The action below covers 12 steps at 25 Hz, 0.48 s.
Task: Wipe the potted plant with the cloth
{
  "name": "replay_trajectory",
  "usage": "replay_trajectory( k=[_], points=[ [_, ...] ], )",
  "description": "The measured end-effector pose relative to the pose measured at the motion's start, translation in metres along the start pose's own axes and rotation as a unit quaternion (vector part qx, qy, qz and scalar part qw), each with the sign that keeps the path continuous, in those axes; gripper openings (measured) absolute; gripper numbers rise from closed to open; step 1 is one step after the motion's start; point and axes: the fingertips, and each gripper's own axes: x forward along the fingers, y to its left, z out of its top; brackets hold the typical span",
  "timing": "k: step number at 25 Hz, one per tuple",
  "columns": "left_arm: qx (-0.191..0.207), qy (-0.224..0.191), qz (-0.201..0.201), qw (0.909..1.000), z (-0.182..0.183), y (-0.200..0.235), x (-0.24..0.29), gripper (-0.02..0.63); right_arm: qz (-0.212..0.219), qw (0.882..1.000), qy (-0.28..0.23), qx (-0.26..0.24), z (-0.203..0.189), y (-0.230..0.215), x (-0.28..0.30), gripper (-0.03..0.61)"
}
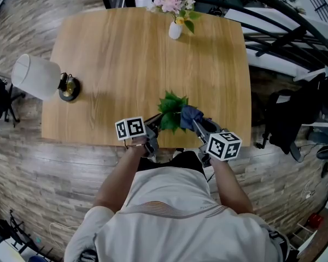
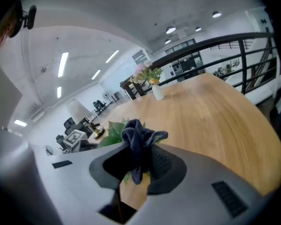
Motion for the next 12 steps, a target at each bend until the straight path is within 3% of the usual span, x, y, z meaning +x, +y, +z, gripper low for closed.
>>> replay_trajectory(
  k=[4,7,9,12],
  points=[
    [-0.001,-0.001,0.0,1.0,0.0,0.0,0.0,0.115,-0.071,0.997,-0.002,-0.042,-0.003,-0.032,-0.009,0.132],
    [-0.002,0.0,0.0,1.0,0.001,0.0,0.001,0.115,-0.098,0.992,-0.035,-0.074,0.017,-0.032,-0.026,0.132],
    [-0.002,0.001,0.0,1.0,0.001,0.0,0.001,0.115,-0.08,0.99,-0.08,-0.088,0.04,-0.013,-0.039,0.132],
    [-0.002,0.002,0.0,1.0,0.001,0.0,0.001,0.115,0.011,0.986,-0.126,-0.11,0.066,0.043,-0.052,0.132]
  ],
)
